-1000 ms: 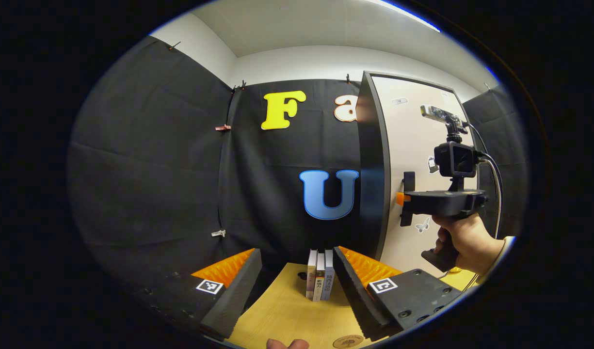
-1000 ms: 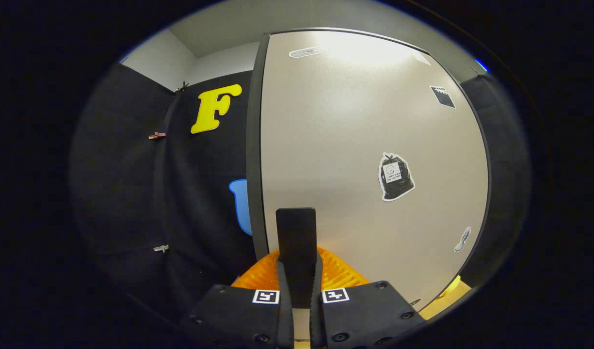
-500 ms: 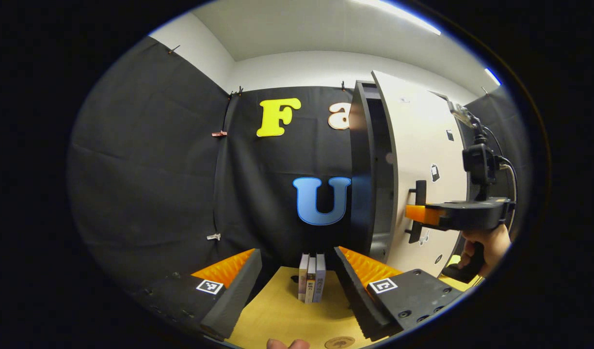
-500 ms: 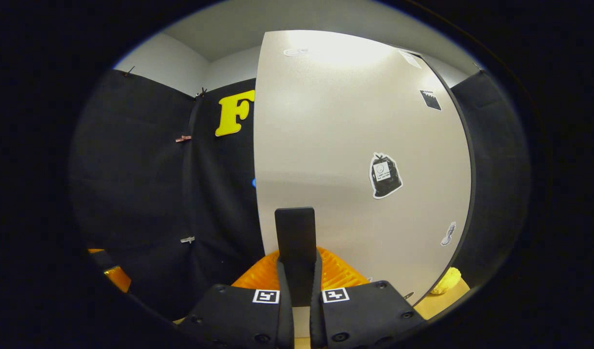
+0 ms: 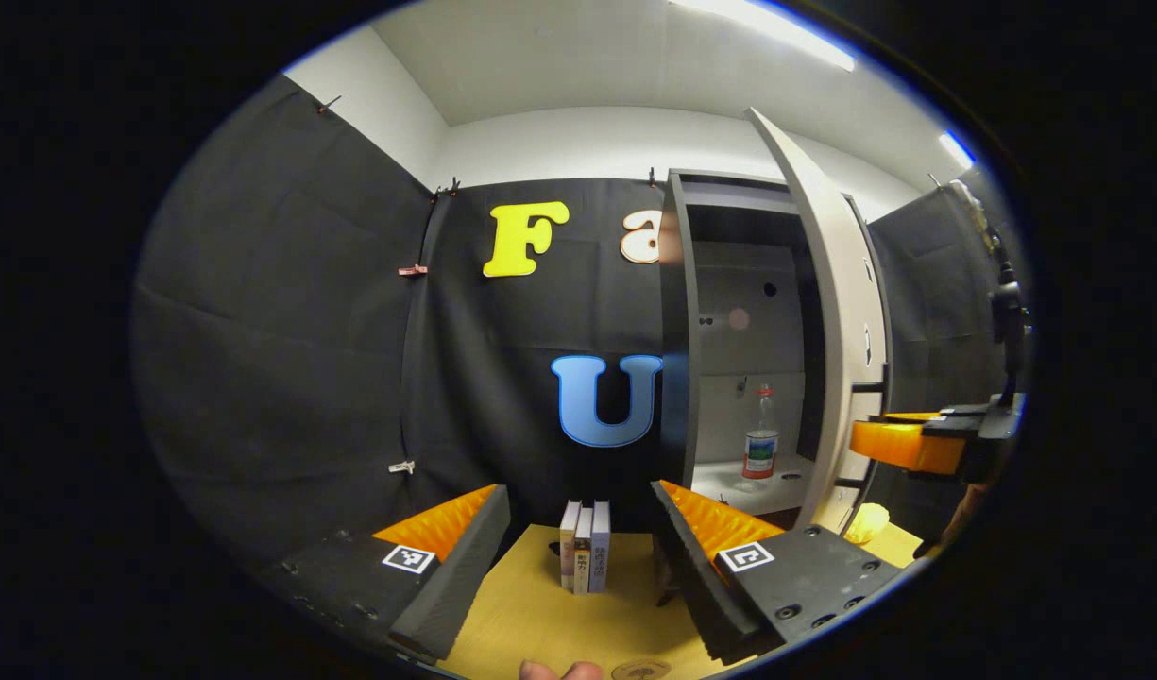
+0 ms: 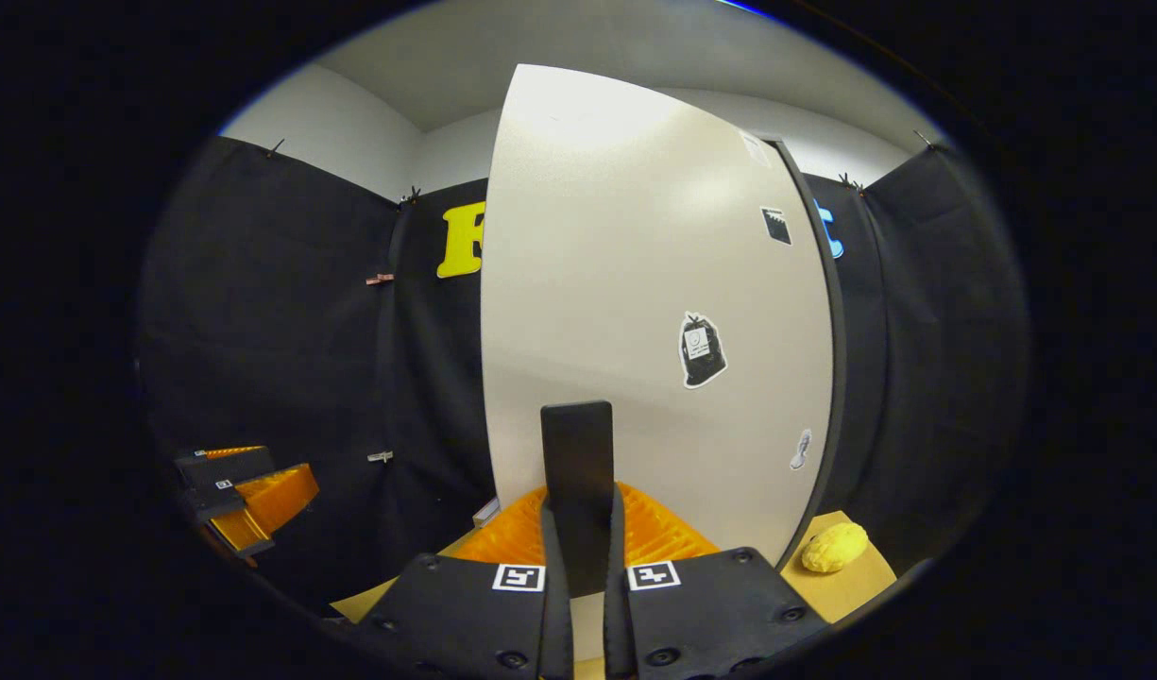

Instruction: Open the cabinet door with the right hand, grasp the bottle in the cabinet with the left hand and place it on the coaster, then close the cabinet door with the right hand.

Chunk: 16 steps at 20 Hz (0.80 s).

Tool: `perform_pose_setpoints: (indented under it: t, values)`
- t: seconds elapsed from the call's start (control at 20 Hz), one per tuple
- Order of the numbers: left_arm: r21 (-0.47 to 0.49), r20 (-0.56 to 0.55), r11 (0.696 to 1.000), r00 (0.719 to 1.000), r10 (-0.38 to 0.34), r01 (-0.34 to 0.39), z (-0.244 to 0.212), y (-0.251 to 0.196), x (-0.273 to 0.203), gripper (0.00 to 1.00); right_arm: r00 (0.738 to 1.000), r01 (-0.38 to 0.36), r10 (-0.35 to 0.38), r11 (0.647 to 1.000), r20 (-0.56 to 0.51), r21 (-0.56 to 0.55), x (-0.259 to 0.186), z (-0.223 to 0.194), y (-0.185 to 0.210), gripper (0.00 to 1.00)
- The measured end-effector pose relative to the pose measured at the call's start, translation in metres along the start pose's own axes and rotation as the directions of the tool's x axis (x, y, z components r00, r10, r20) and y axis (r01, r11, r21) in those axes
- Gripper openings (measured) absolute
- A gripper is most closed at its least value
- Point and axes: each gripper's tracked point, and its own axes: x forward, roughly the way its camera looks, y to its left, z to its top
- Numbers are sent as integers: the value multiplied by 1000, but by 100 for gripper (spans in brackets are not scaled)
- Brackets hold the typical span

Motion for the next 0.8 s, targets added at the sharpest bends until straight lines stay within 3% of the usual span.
perform_pose_setpoints:
  t: [0.5,0.8]
  values:
    - [-6,19,994,994,-107,108,13,-62,7,93,998,56,-56,998,-21,-12,-70,9,-60,16]
    - [-27,35,987,987,-158,159,19,-95,10,92,985,171,-171,985,-8,-29,-98,12,-107,16]
